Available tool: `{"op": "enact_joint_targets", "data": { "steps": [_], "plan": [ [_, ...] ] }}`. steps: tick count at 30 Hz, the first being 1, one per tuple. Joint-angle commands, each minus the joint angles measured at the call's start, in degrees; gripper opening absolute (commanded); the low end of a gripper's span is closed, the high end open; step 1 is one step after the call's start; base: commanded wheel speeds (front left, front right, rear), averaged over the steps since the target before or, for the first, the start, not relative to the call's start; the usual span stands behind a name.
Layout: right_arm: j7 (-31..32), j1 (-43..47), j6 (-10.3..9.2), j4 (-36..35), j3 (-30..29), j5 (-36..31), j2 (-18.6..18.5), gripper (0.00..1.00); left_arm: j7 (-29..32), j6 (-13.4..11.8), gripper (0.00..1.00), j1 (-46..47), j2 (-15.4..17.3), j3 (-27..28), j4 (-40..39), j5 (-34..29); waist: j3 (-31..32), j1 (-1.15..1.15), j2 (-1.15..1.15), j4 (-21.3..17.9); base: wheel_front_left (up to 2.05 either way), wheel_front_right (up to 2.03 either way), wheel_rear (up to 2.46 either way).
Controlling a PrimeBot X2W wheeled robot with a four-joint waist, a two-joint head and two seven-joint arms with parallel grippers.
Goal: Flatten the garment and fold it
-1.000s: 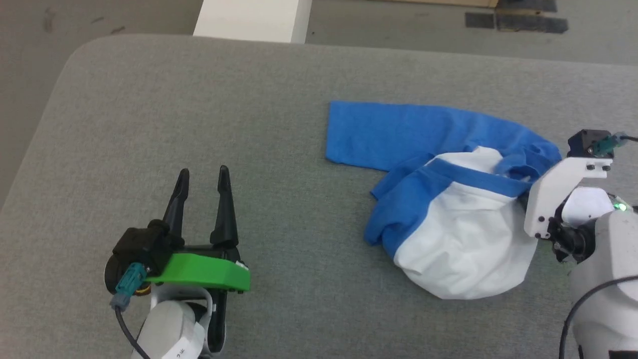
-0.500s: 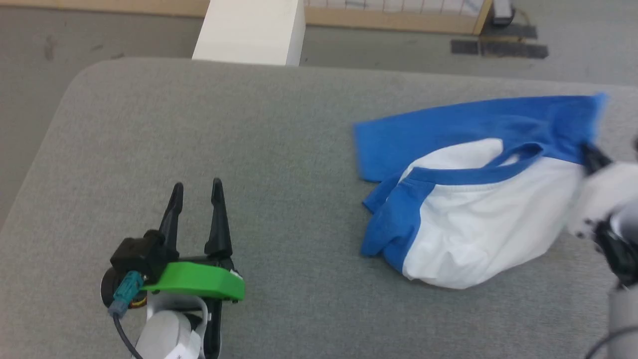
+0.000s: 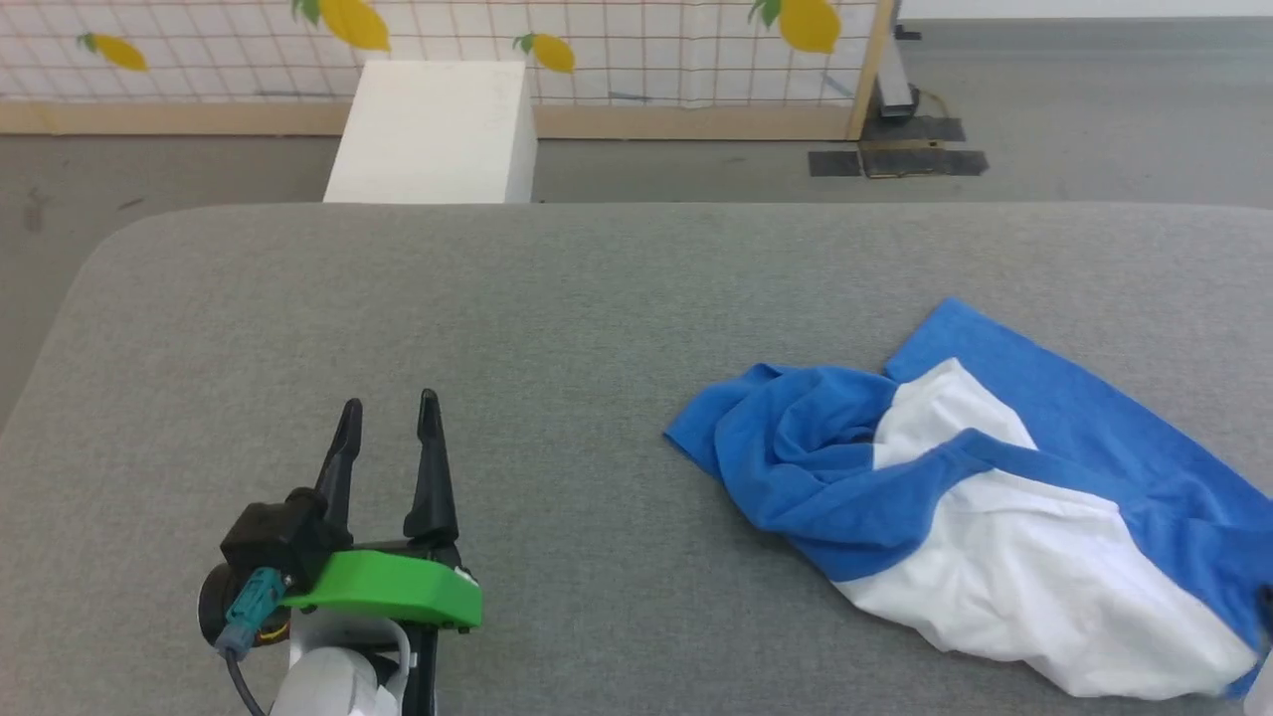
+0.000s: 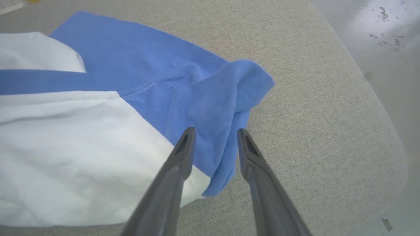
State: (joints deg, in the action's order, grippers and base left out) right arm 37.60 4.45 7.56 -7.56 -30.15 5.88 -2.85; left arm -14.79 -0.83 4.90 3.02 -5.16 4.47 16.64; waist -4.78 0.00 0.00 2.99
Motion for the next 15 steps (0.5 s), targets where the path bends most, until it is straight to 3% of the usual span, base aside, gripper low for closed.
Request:
{"op": "enact_joint_targets", "data": {
  "steps": [1, 3, 4, 7, 11, 15],
  "plan": [
    [-1.7, 0.1, -0.08, -0.3, 0.7, 0.8, 0.0, 1.00, -0.2, 0.4, 1.00, -0.7, -0.1, 0.0, 0.2, -0.2, 0.0, 0.00, 0.00, -0.9, 0.00, 0.00, 0.00],
    [-6.7, -0.2, -0.08, -0.8, 1.5, 1.4, 0.0, 1.00, -0.2, 0.5, 1.00, -0.6, -0.1, -0.4, 0.5, 0.0, -0.2, 0.00, 0.00, -1.4, 0.00, 0.00, 0.00],
    [-16.1, -0.8, -0.08, -1.8, 4.7, 1.4, 0.0, 1.00, -0.2, 1.0, 1.00, 0.2, -0.1, -2.0, 1.4, 0.2, -0.9, 0.00, 0.00, -2.6, 0.00, 0.00, 0.00],
    [-24.5, -1.2, -0.08, -1.9, 9.1, 0.4, 0.0, 1.00, -0.1, 2.0, 1.00, 2.5, -0.1, -6.0, 4.5, 0.5, -2.0, 0.00, 0.00, -4.5, 0.00, 0.00, 0.00],
    [-30.9, -1.1, -0.08, -0.1, 14.8, 0.8, 0.0, 1.00, 3.7, 2.3, 1.00, 7.7, -0.1, -12.8, 9.3, 2.7, -3.2, 0.00, 0.00, -7.5, 0.00, 0.00, 0.00],
    [-33.4, -1.5, -0.08, 2.3, 18.4, 1.4, 0.0, 1.00, 10.7, 0.2, 1.00, 13.0, -0.1, -18.2, 14.1, 6.5, -4.3, 0.00, 0.00, -10.5, 0.00, 0.00, 0.00]
  ]
}}
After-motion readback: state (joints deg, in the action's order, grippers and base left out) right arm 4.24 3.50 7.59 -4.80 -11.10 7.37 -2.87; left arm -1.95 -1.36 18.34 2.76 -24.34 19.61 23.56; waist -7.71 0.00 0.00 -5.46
